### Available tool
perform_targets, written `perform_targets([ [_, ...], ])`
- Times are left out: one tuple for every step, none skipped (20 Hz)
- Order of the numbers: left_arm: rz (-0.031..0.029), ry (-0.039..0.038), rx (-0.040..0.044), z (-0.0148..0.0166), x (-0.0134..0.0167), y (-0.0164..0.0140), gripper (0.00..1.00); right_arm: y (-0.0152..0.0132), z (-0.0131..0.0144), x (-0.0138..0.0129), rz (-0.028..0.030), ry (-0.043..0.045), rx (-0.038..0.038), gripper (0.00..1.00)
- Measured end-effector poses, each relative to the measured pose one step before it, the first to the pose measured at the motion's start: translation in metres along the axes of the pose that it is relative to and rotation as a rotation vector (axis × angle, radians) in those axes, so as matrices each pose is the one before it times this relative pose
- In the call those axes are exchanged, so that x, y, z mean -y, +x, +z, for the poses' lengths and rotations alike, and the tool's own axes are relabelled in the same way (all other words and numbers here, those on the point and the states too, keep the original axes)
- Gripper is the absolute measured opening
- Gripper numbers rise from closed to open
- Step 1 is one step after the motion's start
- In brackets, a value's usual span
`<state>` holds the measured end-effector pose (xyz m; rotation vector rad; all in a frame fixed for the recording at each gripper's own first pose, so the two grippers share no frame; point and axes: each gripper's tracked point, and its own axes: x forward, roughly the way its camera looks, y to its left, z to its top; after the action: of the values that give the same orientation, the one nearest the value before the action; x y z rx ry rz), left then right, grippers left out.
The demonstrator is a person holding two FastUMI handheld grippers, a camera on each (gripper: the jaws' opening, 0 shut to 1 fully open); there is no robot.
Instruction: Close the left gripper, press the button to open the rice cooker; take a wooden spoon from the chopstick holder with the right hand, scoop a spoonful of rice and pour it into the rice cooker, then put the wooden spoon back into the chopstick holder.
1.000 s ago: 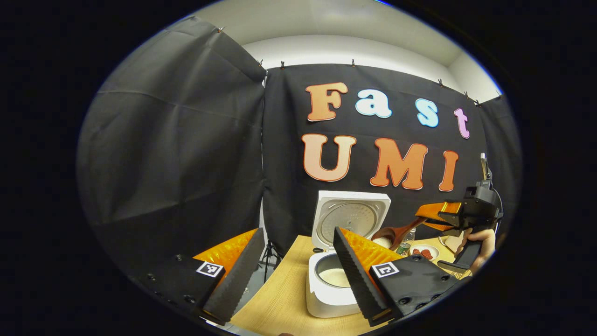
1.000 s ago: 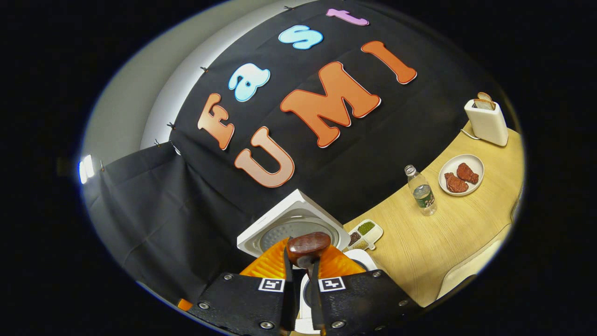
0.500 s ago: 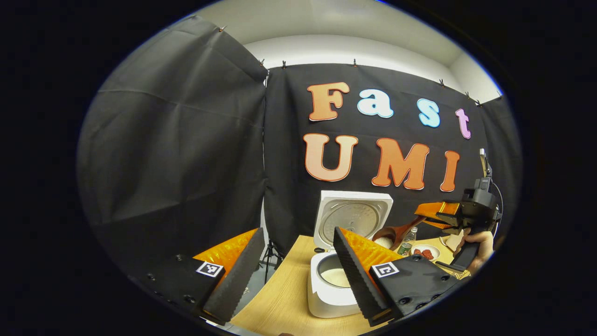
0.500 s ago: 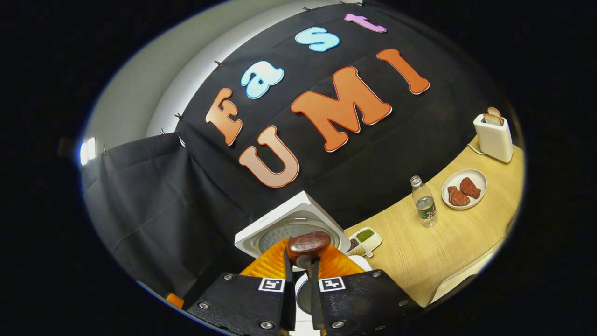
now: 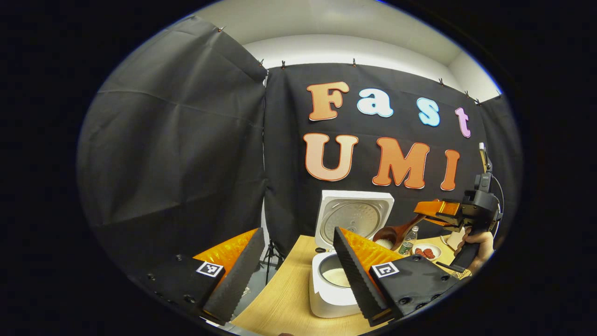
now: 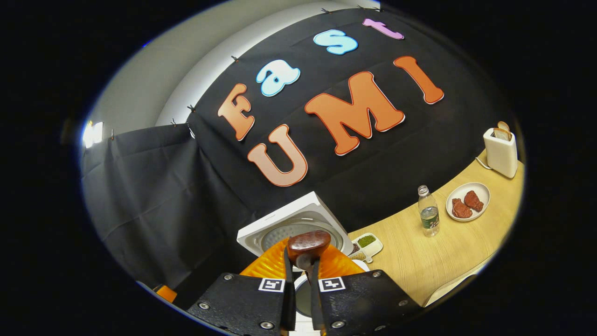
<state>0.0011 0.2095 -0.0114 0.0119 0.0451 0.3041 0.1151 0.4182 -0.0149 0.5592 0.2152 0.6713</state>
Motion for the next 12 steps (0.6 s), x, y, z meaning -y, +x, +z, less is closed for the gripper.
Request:
perform_targets([
  [0.00024,0.00031,0.00026,0.00049,-0.00023,-0.00101,1.0,0.00067,-0.00064,-0.00085,0.00127,-0.02001,0.00197,0.12],
  [-0.00018,-0.00102,-0.0002,-0.00011,-0.00036,0.00107,1.0,-0.00059,-0.00042,-0.00146,0.00336,-0.01707,0.00091,0.12],
  [0.0011,-0.00085,0.00029,0.00046,-0.0006,-0.00029,1.0,0.00026,-0.00018,-0.0017,0.00382,-0.01834,0.00158,0.12],
  [0.00161,-0.00072,0.00027,-0.00037,-0.00142,0.00018,1.0,0.00017,0.00033,-0.00051,0.00382,-0.02076,0.00126,0.12],
  [0.00139,-0.00067,0.0004,-0.00032,-0.00022,-0.00013,1.0,0.00073,0.00002,-0.00057,0.00454,-0.02389,0.00219,0.12],
  [0.00045,-0.00028,0.00093,0.00028,-0.0009,0.00016,1.0,0.00009,0.00049,-0.00062,0.00467,-0.02552,0.0024,0.12],
  [0.00127,0.00011,0.00102,0.00052,-0.00072,-0.0007,1.0,0.00043,-0.00076,-0.00124,0.00562,-0.02535,0.00184,0.12],
  [0.00141,0.00025,-0.00064,-0.00045,-0.00115,0.00008,1.0,0.0014,0.00016,-0.00079,0.00522,-0.02387,0.00151,0.12],
  [0.00157,0.00003,-0.00016,0.00044,-0.00086,0.0006,1.0,0.00023,0.0008,-0.00356,0.00566,-0.02387,0.00202,0.12],
  [0.00074,-0.00089,-0.00034,-0.00048,-0.00099,-0.00019,1.0,-0.00299,0.00183,-0.00717,0.00439,-0.02114,0.00159,0.12],
  [0.00055,-0.00101,0.00005,-0.00025,-0.0007,-0.00024,1.0,0.0002,0.00076,-0.00587,0.00452,-0.0214,0.00137,0.12],
  [0.00102,-0.0006,0.00115,0.00053,-0.00104,-0.00148,1.0,0.00043,0.00102,-0.00284,0.00478,-0.02207,0.00113,0.12],
])
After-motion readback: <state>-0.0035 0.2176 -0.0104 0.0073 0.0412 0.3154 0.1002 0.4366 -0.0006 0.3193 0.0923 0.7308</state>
